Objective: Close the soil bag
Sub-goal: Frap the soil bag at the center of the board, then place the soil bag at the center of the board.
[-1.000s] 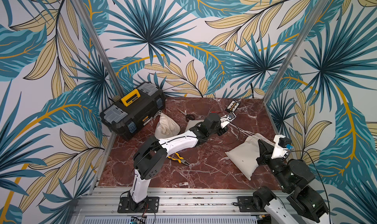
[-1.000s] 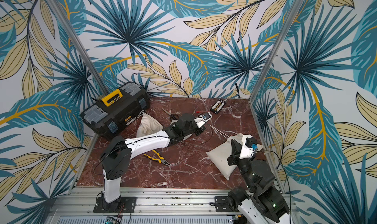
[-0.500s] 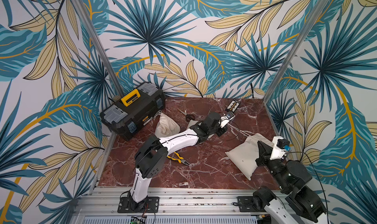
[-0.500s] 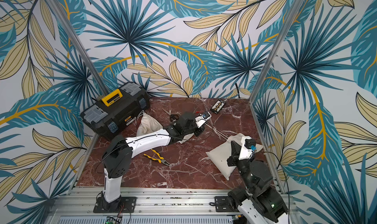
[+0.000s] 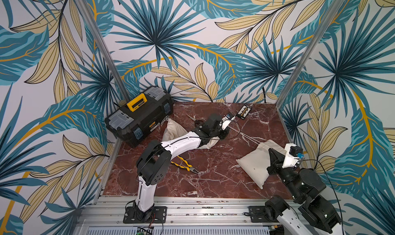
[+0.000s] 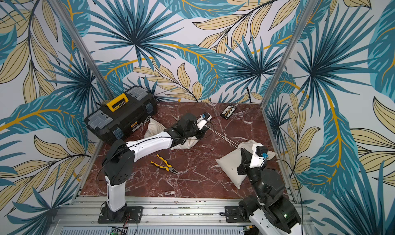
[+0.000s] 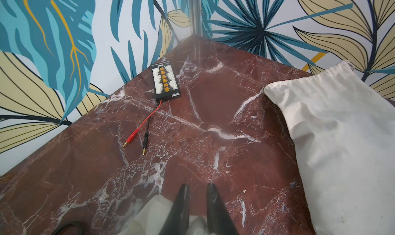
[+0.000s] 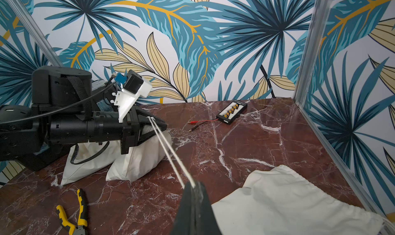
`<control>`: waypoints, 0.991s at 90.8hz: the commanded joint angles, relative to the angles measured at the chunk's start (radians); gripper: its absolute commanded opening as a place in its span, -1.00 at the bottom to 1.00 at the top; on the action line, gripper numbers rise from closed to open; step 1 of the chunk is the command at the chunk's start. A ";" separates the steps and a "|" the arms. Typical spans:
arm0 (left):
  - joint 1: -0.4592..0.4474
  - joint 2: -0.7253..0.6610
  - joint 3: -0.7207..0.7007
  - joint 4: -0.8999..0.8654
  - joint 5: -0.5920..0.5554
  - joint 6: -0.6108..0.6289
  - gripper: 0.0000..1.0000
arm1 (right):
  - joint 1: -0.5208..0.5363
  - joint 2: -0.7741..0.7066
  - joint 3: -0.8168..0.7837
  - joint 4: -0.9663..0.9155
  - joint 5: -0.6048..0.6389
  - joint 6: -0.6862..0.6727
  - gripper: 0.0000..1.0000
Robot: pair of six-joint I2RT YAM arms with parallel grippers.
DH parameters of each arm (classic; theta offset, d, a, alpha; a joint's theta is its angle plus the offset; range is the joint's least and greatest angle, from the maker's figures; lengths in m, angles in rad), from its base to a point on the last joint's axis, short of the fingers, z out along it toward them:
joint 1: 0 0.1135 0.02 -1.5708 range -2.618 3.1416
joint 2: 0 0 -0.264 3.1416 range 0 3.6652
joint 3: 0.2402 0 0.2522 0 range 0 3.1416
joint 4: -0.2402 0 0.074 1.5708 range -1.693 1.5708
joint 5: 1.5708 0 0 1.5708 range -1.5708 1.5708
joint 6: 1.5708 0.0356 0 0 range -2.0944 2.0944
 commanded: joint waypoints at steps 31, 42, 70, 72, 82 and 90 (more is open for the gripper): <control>0.368 0.040 -0.084 -0.150 -0.446 -0.183 -0.67 | 0.002 -0.094 0.132 0.155 0.335 0.002 -1.00; 0.394 0.039 -0.086 -0.142 -0.400 -0.205 -0.57 | 0.004 -0.089 0.138 0.170 0.356 -0.022 -1.00; 0.423 0.098 -0.048 -0.149 -0.323 -0.245 -0.50 | 0.024 -0.078 0.161 0.184 0.417 -0.059 -1.00; 0.424 0.098 -0.049 -0.146 -0.323 -0.245 -0.50 | 0.024 -0.078 0.159 0.185 0.413 -0.058 -1.00; 0.434 0.079 -0.065 -0.113 -0.328 -0.243 -0.59 | 0.033 -0.043 0.104 0.213 0.391 -0.038 -1.00; 0.439 0.050 -0.045 -0.136 -0.340 -0.219 -0.68 | 0.035 0.045 0.066 0.240 0.346 -0.008 -1.00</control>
